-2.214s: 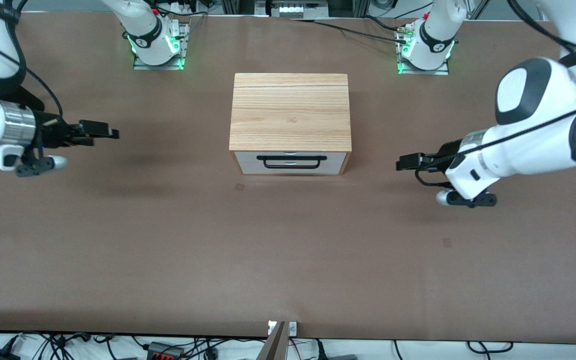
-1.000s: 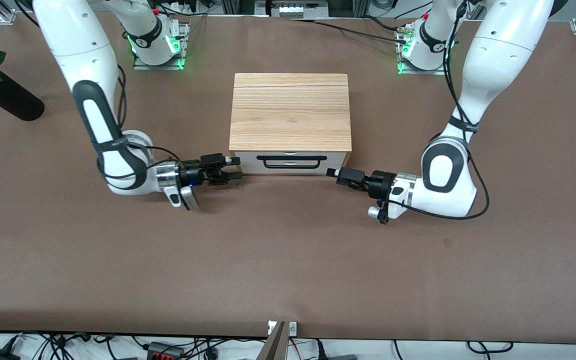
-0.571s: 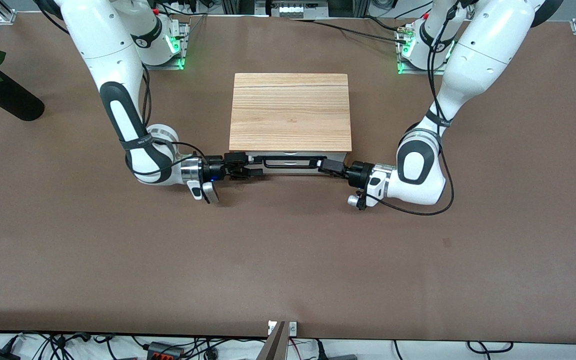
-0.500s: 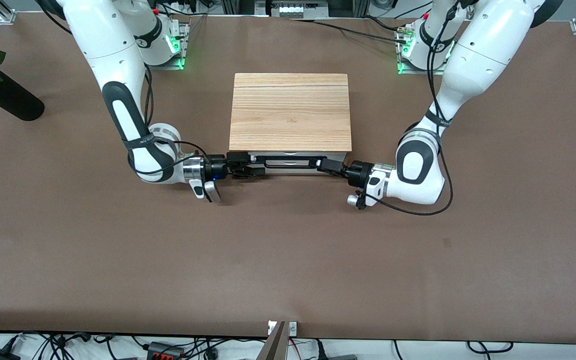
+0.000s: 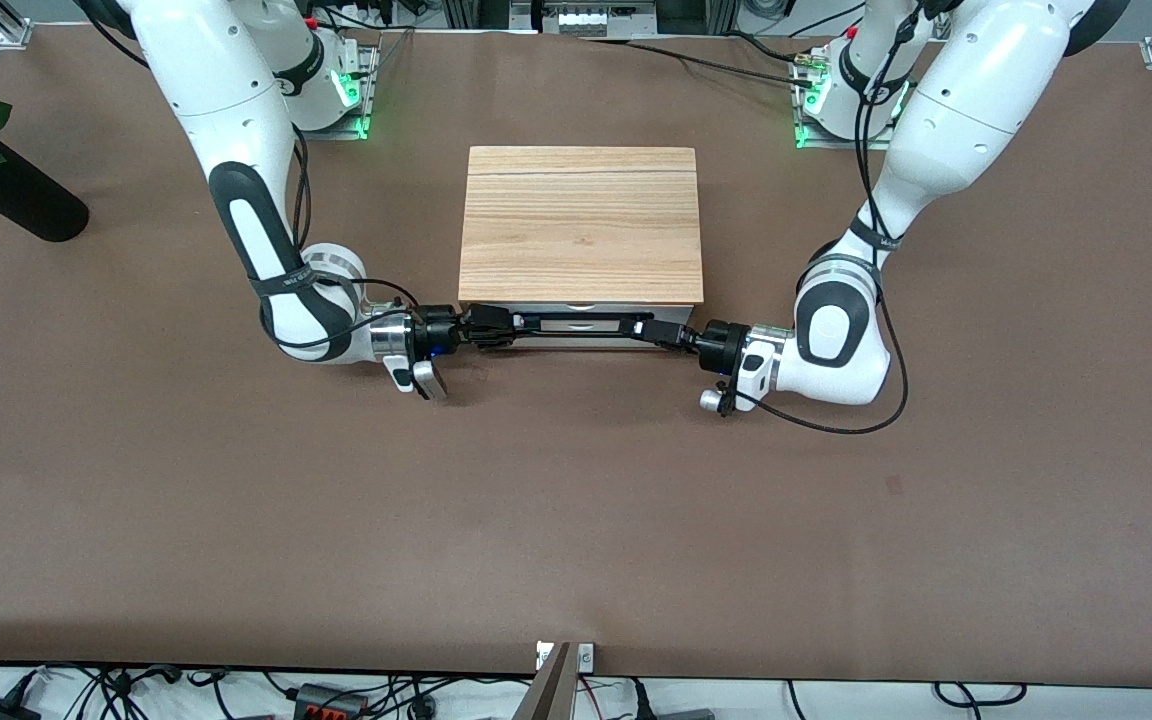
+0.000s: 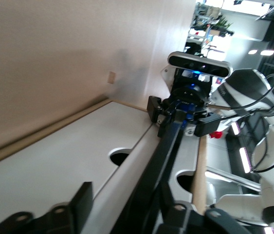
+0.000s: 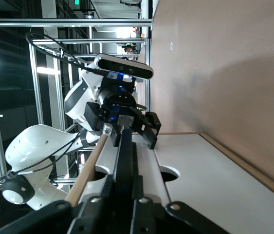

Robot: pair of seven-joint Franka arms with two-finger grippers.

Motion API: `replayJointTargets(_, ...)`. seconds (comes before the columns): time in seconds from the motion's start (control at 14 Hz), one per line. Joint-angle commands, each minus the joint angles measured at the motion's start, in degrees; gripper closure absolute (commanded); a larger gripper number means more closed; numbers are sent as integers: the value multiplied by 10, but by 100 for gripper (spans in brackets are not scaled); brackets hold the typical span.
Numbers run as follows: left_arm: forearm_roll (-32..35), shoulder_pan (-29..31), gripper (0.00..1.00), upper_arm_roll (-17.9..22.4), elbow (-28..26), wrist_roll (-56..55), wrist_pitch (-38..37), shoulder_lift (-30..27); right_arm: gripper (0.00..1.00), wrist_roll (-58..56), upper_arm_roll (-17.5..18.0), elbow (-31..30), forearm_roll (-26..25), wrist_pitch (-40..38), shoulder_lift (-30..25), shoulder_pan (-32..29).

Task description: Pull top drawer with both arms simultaneously

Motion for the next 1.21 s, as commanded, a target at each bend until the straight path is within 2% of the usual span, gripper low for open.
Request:
replayJointTargets(0.0,-29,13,51,-22,-30,14,-4,-19,92,7,-2,-9,8,10,-4,6)
replayJointTargets(0.14,-30,14,56,-22,-30,13,-4,-20,95,7,-2,-7,8,11,-5,6)
replayJointTargets(0.36,-30,15,71,-22,-29,14,-4,-20,100,7,-3,-7,7,10,-5,6)
replayJointTargets(0.71,-31,15,84,-19,-15,14,-2,-18,100,7,-3,-7,7,10,-5,5)
replayJointTargets(1.14,-52,15,85,-10,21,13,3,-13,100,8,-3,0,6,10,-6,-2)
